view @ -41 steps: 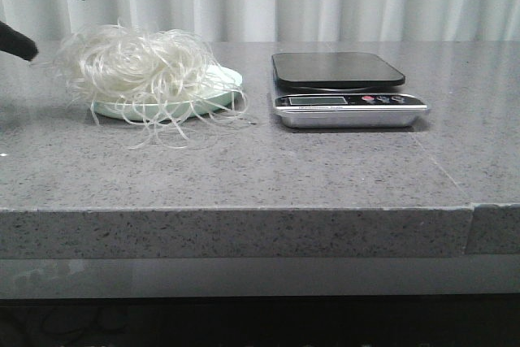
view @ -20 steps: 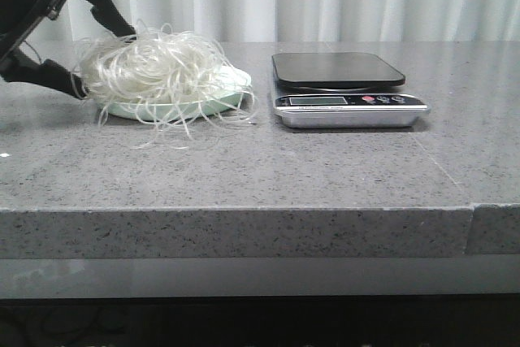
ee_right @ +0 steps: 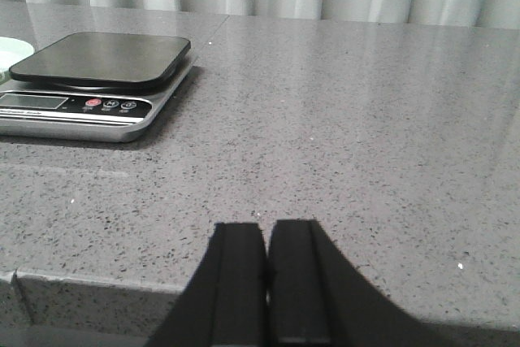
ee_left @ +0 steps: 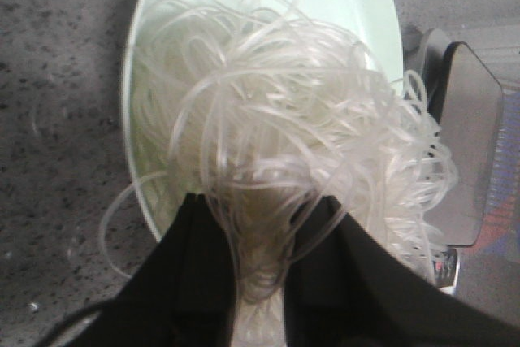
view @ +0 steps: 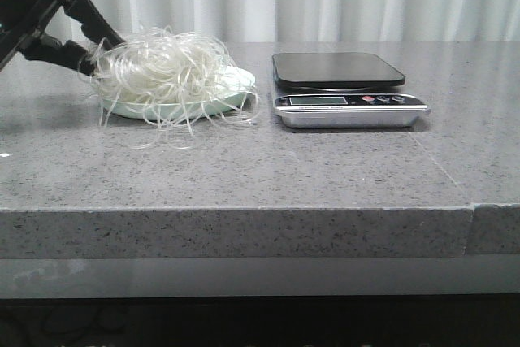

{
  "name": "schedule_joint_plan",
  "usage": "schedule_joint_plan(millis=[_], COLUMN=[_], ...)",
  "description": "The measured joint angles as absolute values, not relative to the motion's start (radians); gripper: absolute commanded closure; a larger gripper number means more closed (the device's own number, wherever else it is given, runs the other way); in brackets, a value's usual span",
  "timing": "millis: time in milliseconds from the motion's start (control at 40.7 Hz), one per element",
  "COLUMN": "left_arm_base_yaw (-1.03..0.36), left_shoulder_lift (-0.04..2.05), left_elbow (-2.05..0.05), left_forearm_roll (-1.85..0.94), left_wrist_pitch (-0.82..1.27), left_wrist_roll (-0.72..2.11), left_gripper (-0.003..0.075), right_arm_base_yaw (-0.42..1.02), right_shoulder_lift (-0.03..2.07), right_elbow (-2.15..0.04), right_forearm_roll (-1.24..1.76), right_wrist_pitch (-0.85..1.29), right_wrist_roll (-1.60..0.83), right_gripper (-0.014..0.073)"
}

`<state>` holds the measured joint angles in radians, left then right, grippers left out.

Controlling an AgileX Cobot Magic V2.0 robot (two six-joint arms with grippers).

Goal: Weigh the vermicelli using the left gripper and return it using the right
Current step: 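Close the left gripper on the vermicelli and lift it off the plate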

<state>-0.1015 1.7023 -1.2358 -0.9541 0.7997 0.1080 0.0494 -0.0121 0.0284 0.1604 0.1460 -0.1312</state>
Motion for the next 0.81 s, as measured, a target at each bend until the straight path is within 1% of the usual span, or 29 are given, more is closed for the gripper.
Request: schedule_joint_plan(millis=[197,467,615,811], left_arm_base_yaw=[-0.101,-0.101,-0.117,-0.193], left_shoulder_lift=[1.704,1.704,1.704,1.711], left_elbow=[-1.344,-1.59,-1.718,-1.82], left_forearm_roll=[-0.937,-0.922,-0.955,-1.01], left_wrist_pitch=[0.86,0.929,0.926,0.874], left_wrist_roll=[0.108,0.108,0.108,0.108], left_gripper=[0.0582,0.0582,0.0582,0.0583], right_arm_base_yaw=[0.049,0.049,0.049,0.049], right_shoulder_lift=[-0.012,-0.012,-0.012,-0.012], right_elbow=[0.028,0.028,0.028,0.028], right_forearm_roll=[0.16,0.16,0.16,0.16], right_wrist_pitch=[0.146,0.14,0.14,0.14], right_wrist_roll=[-0.131,-0.131,-0.131,-0.131], right_gripper=[0.0437,0.0437,0.0437,0.0437])
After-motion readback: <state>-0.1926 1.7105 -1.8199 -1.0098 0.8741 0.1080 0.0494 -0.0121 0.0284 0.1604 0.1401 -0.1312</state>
